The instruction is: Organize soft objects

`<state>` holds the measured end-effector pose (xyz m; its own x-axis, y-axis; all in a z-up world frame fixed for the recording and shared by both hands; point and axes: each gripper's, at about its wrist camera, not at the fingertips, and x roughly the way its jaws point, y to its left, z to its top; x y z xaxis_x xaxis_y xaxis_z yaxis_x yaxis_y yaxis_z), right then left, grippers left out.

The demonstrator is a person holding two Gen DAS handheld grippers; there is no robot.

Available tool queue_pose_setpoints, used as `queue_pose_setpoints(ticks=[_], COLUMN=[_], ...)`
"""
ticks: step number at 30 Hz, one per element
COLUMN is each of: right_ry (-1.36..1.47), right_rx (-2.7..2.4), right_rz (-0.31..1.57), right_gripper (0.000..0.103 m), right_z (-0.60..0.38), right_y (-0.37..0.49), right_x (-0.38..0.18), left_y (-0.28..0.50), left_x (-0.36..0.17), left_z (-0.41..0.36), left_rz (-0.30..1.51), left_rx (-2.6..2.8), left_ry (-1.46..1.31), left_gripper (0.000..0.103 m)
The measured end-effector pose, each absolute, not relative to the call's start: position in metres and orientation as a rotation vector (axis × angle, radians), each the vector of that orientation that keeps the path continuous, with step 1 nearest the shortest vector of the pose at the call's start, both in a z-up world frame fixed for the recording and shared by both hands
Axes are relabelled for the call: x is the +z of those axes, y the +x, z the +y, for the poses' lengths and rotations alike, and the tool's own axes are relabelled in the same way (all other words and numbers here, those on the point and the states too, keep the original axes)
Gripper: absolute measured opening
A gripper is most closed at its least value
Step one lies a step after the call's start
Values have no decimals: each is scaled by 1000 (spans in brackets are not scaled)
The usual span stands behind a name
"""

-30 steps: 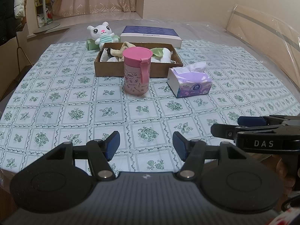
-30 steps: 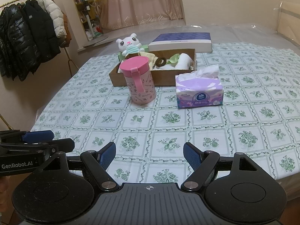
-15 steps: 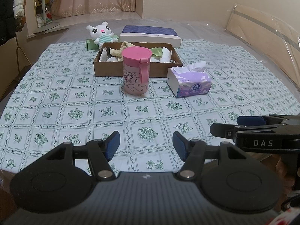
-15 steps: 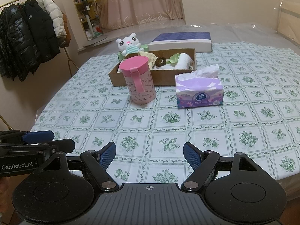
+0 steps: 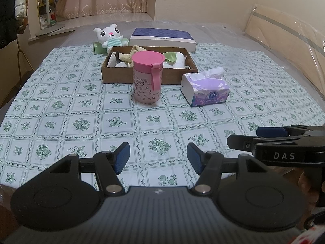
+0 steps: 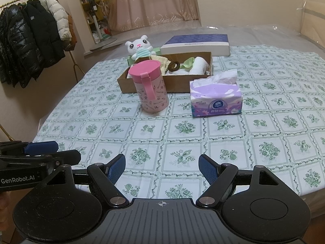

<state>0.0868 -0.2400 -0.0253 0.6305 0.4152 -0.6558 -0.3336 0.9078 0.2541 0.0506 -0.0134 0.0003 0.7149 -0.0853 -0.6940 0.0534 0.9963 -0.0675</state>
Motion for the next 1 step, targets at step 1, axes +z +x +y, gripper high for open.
queue_pose_setpoints(ticks=[1], right_ry=[113], right_rx=[429], right_rz=[780], right_gripper=[79], right_z=[-240], right_y=[88], right_x=[-26], left_y=[51], left_x=[-1], left_z=[-14], left_rz=[775], left_rx=[-79], left_ry=[-44], left_gripper=[60])
